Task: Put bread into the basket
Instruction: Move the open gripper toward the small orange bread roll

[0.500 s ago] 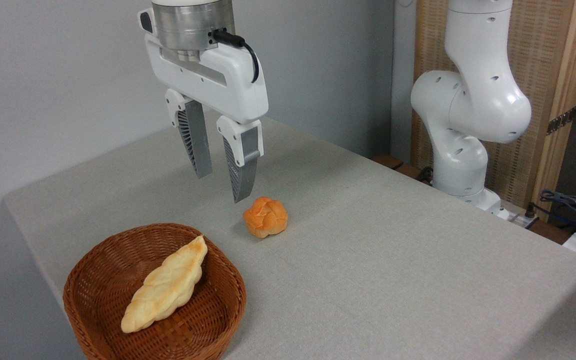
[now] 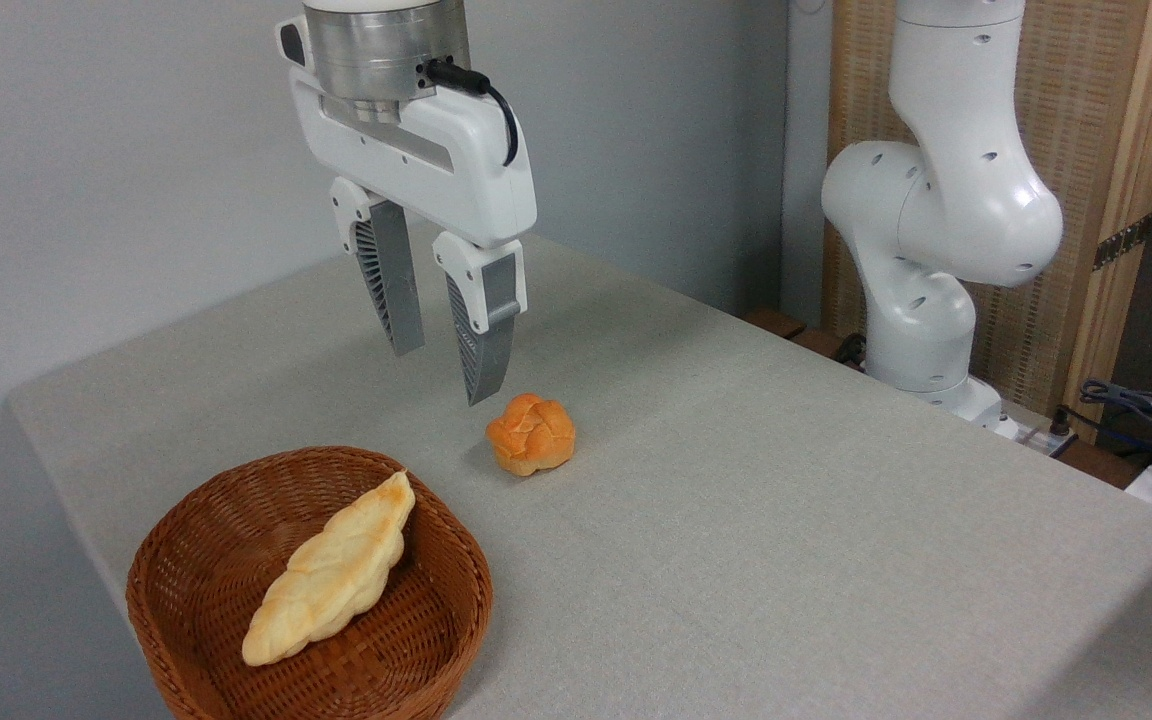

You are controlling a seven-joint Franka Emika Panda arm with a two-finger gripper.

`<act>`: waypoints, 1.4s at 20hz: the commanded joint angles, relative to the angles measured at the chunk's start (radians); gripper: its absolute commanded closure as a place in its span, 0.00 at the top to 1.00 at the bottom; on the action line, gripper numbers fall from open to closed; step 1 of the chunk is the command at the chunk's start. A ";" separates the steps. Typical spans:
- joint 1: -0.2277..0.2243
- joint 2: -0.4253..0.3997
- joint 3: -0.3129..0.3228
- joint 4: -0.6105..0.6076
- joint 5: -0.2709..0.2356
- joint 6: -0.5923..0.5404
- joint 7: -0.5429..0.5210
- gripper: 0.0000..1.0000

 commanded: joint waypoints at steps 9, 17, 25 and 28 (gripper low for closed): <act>-0.004 -0.013 0.010 -0.001 -0.012 -0.016 0.006 1.00; -0.010 -0.057 -0.002 -0.070 -0.012 0.009 0.008 1.00; -0.127 -0.128 -0.002 -0.246 -0.012 0.112 0.014 1.00; -0.188 -0.129 -0.002 -0.307 -0.012 0.125 0.015 1.00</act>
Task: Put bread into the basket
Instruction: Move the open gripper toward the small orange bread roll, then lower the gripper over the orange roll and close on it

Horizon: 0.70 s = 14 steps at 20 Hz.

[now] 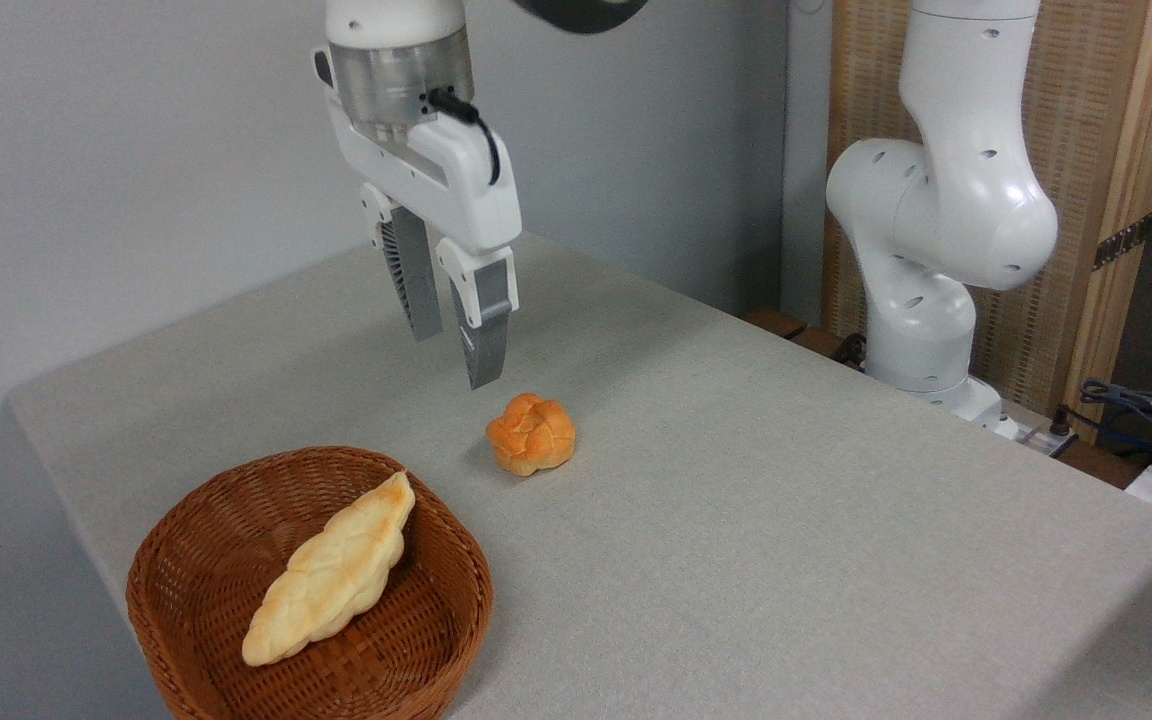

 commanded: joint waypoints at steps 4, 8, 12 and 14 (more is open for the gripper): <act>-0.126 -0.028 0.009 -0.156 -0.010 0.053 0.017 1.00; -0.151 -0.051 0.009 -0.261 -0.009 0.125 0.020 1.00; -0.191 -0.058 0.009 -0.364 -0.007 0.234 0.023 1.00; -0.197 -0.060 0.009 -0.396 -0.004 0.268 0.024 1.00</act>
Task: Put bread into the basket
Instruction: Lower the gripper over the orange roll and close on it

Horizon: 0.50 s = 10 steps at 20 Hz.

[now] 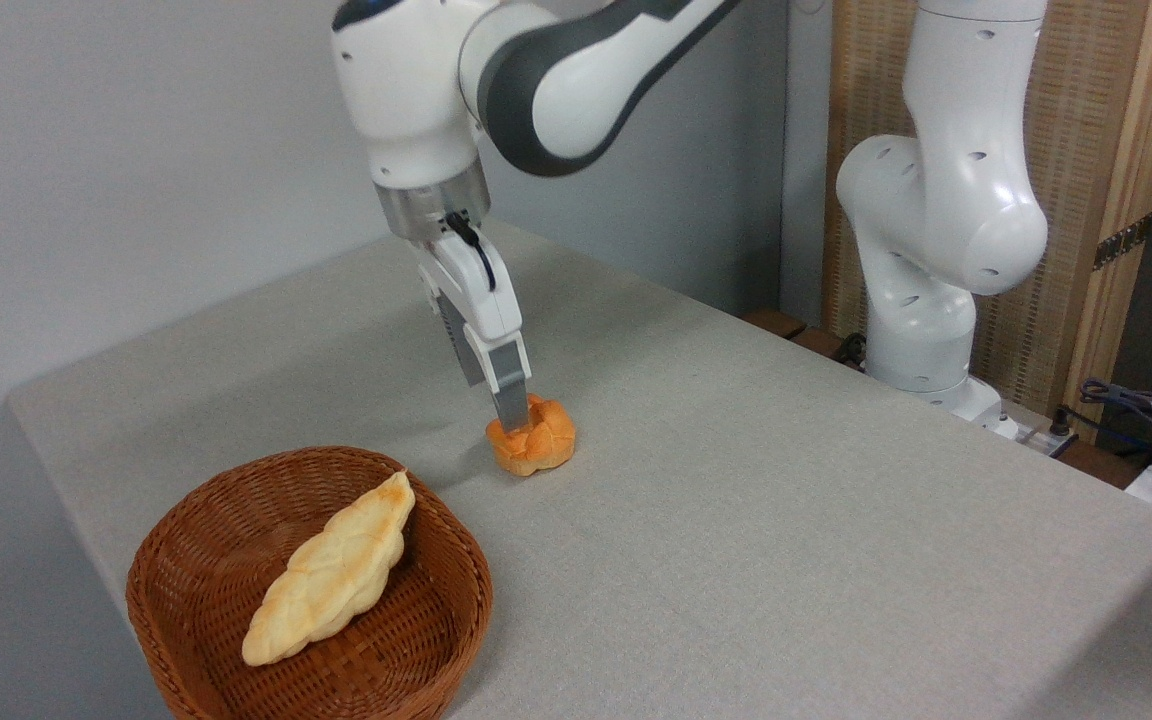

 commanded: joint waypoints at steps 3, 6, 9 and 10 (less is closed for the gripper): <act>-0.026 -0.042 0.011 -0.107 0.005 0.075 0.028 1.00; -0.026 -0.042 0.012 -0.108 0.005 0.075 0.040 1.00; -0.024 -0.052 0.014 -0.105 0.013 0.075 0.049 1.00; -0.024 -0.053 0.014 -0.105 0.017 0.076 0.050 1.00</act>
